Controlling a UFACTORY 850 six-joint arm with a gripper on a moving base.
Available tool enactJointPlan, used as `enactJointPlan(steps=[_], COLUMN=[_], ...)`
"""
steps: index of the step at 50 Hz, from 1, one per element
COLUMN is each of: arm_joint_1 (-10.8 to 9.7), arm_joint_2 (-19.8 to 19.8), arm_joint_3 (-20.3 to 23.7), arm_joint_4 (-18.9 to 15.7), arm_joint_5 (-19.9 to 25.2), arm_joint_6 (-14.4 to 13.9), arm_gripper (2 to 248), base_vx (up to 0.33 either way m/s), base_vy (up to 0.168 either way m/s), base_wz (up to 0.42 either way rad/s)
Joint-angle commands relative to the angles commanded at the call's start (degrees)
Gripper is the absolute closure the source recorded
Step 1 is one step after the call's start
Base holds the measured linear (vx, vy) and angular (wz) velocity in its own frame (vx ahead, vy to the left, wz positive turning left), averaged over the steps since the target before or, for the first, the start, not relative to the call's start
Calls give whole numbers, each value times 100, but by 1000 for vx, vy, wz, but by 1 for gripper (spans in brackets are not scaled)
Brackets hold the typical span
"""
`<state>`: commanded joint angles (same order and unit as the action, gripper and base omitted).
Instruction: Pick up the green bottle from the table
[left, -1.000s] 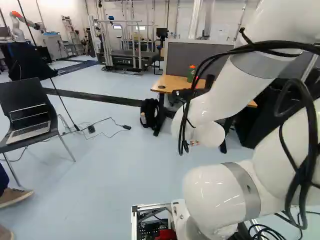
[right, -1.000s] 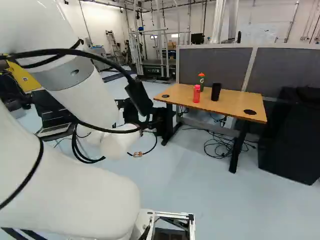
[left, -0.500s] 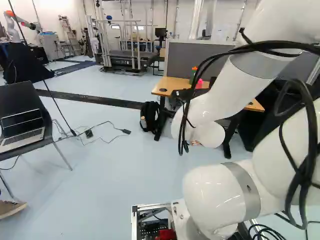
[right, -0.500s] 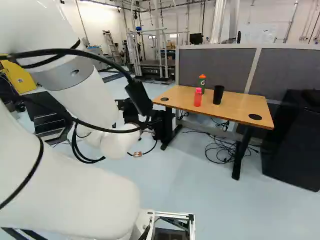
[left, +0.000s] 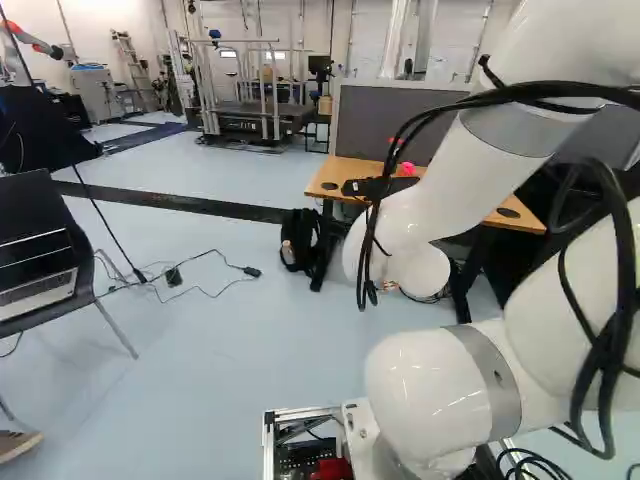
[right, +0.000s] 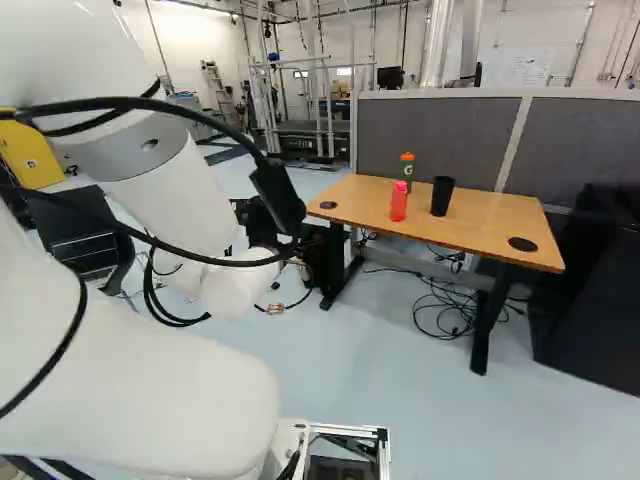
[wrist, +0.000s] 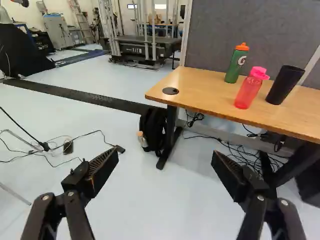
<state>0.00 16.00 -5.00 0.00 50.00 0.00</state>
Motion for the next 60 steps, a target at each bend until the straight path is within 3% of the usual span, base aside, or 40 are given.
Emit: enactJointPlan(steps=[60], arm_joint_1=[0], arm_joint_2=[0], arm_joint_3=[0], arm_joint_4=[0], arm_joint_5=[0], arm_joint_6=[0], arm_gripper=[3], base_vx=[150], base_vy=[31], base_wz=[-49])
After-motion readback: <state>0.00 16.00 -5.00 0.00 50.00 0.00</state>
